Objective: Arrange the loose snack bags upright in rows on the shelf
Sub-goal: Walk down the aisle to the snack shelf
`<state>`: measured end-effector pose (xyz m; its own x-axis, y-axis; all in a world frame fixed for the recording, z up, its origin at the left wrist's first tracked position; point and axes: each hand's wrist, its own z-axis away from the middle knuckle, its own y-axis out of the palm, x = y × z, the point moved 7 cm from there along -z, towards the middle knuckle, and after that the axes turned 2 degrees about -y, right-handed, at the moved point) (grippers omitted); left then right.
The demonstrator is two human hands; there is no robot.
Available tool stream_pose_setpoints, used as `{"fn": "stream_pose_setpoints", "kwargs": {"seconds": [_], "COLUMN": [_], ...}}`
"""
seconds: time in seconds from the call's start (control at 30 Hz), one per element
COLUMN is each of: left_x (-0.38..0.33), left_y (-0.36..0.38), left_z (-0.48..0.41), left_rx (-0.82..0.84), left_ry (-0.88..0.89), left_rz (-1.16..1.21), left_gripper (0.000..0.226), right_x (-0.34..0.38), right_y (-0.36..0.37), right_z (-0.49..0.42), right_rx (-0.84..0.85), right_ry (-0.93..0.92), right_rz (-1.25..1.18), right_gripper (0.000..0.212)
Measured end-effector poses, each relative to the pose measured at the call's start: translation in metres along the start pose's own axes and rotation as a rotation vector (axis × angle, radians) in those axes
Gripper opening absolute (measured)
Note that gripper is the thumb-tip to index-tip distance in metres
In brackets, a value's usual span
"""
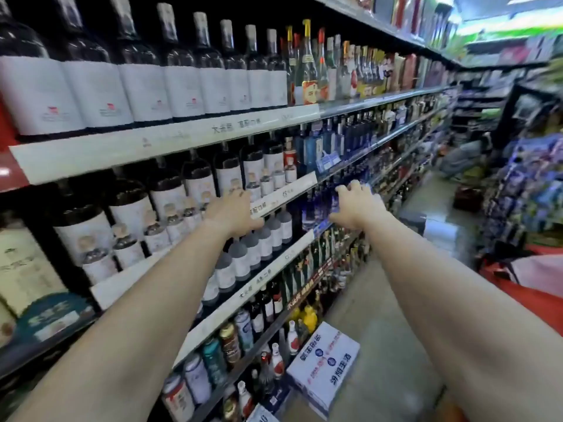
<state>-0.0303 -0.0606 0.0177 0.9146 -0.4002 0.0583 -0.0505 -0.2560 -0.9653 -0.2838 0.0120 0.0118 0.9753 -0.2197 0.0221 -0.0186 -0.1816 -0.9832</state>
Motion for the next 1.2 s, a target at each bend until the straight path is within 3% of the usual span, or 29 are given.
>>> {"fn": "stream_pose_setpoints", "kwargs": {"seconds": [0.17, 0.33, 0.7, 1.2], "left_x": [-0.047, -0.081, -0.153, -0.393], "left_y": [0.048, 0.102, 0.192, 0.256], "left_z": [-0.041, -0.078, -0.115, -0.274], "left_rx": [0.074, 0.150, 0.219, 0.299], "left_ry": [0.150, 0.274, 0.491, 0.661], "left_rz": [0.096, 0.114, 0.111, 0.114], "left_gripper": [0.064, 0.080, 0.075, 0.075], "right_x": [-0.049, -0.074, -0.127, -0.356], "right_y": [0.034, 0.074, 0.149, 0.219], "right_z": [-0.002, -0.001, 0.020, -0.061], "right_rx": [0.044, 0.114, 0.236, 0.297], "right_ry": [0.172, 0.295, 0.536, 0.691], "right_rz": [0.018, -0.009, -0.026, -0.077], "right_gripper": [0.072, 0.073, 0.069, 0.063]}}
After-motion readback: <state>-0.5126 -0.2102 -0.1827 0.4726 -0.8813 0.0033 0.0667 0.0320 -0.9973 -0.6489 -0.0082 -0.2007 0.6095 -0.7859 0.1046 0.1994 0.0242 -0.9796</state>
